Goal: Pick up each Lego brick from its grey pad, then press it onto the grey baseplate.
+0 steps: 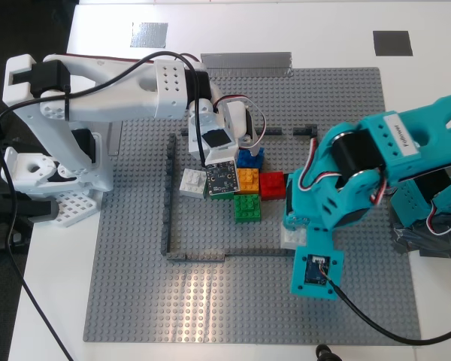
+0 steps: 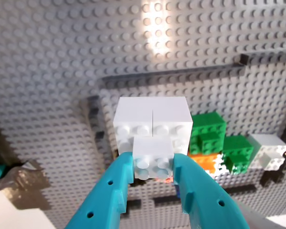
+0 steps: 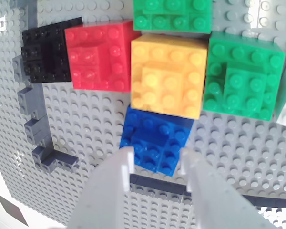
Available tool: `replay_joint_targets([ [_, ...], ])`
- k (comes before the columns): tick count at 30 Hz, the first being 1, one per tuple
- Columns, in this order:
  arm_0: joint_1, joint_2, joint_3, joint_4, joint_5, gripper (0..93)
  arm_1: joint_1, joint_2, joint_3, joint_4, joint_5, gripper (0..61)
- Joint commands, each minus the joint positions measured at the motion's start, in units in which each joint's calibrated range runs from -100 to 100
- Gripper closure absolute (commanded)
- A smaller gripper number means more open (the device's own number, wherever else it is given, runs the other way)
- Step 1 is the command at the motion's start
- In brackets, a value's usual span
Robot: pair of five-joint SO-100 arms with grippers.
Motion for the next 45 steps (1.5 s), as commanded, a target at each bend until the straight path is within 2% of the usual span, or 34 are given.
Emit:
replay_joint_targets([
  [1,0.23,3.8,-7.88,2.03,2.0,92.7,0.08,-1.23,-0.51,-0.64,0.3,52.3],
  [6,-0.13,9.03,-15.28,6.18,4.29,92.7,0.29,-1.57,-0.51,-0.07,0.35,58.9],
  [10,0.23,11.69,-17.18,7.08,5.71,92.7,1.24,-2.6,-0.24,0.26,0.3,59.2],
  [23,0.31,16.07,-17.36,6.18,5.76,92.7,4.65,-4.4,1.2,2.05,1.52,60.1],
  [30,1.32,16.07,-17.36,2.93,5.76,92.7,3.27,-6.03,-0.7,4.57,0.74,60.2],
  [36,1.32,16.07,-17.36,2.93,5.76,92.7,0.22,-6.63,-8.64,11.24,-0.19,60.2],
  [40,1.32,16.16,-17.36,2.93,5.76,92.7,-4.49,-6.55,-18.57,18.32,0.2,60.2],
  [45,2.27,16.16,-17.27,0.49,5.76,92.7,-10.88,-7.24,-24.71,22.63,0.98,60.3],
])
